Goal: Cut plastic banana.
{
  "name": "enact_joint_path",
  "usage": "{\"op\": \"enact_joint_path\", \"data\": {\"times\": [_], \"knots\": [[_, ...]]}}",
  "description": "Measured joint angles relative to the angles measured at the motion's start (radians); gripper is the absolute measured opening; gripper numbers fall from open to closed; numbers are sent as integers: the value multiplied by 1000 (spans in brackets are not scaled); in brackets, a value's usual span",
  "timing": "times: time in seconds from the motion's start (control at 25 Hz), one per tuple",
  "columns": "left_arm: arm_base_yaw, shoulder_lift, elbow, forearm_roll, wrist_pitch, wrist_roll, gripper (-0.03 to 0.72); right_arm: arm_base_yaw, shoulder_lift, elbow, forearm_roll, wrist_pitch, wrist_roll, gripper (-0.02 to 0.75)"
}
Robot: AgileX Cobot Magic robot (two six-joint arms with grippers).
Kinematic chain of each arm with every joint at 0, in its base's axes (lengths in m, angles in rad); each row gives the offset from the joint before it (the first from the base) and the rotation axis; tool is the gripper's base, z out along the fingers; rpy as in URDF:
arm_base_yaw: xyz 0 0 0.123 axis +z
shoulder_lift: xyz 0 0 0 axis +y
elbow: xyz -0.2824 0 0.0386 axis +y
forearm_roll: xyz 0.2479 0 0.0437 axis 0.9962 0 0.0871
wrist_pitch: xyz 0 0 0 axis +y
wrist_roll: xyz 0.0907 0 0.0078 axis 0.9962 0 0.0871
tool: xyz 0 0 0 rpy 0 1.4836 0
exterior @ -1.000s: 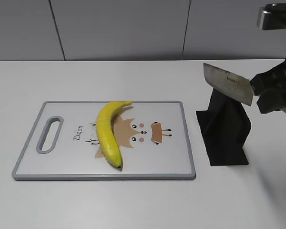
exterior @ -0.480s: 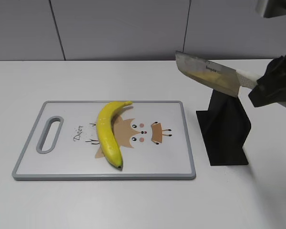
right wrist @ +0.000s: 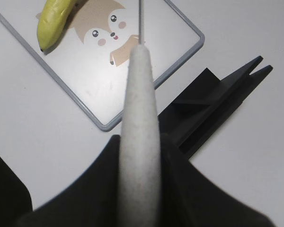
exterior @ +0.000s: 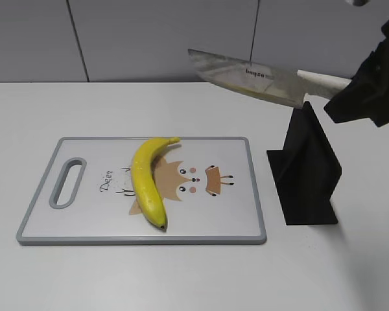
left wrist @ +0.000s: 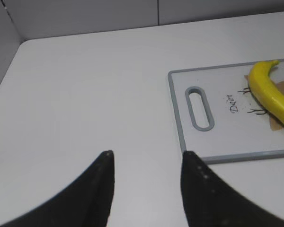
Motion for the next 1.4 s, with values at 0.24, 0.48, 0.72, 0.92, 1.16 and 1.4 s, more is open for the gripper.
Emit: {"op": "enact_joint_path", "data": {"times": [0.24,0.48,0.72,0.92,1.16,1.4], "knots": [[0,174,-42,-67,-158,109,451,0,40,-2,56,-1,-146,179],[0,400,-82,-231,-264,327,451,0,99,-28,157,-2,-317,179],[0,673,-225,-382,-226,622,451,0,181,-78,174,9,-436,179],[-30,903,-394,-453,-150,827,450,0,252,-133,187,33,-533,179],[-140,1137,-551,-466,-120,1037,449,0,348,-207,283,69,-631,179],[-227,1330,-640,-467,-133,1138,449,0,428,-284,365,103,-690,179]]}}
